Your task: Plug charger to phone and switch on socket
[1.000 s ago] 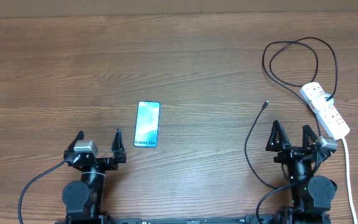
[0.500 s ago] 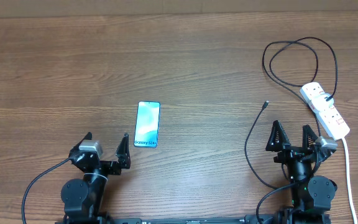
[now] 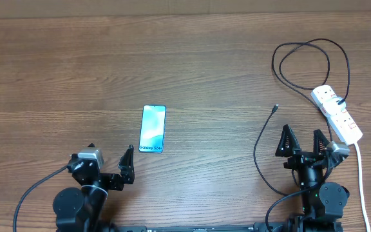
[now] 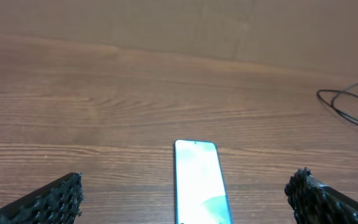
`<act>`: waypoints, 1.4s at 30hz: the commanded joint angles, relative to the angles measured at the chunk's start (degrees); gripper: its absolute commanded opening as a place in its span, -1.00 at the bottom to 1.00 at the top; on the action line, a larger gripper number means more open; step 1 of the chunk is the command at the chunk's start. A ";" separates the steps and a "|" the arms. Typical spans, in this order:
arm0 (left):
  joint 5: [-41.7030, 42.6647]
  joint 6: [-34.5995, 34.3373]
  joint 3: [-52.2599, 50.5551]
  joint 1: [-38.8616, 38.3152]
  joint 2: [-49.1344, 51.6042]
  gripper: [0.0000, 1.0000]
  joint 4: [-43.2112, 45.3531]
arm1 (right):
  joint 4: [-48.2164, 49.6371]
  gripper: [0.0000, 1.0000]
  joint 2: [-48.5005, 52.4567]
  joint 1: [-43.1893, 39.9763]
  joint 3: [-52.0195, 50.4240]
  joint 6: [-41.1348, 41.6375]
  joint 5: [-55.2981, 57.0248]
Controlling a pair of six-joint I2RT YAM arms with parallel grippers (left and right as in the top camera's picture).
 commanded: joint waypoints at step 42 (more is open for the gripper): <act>-11.43 -6.40 60.06 -20.39 85.81 1.00 -34.64 | 0.26 1.00 -0.57 -0.13 -0.59 -0.48 0.68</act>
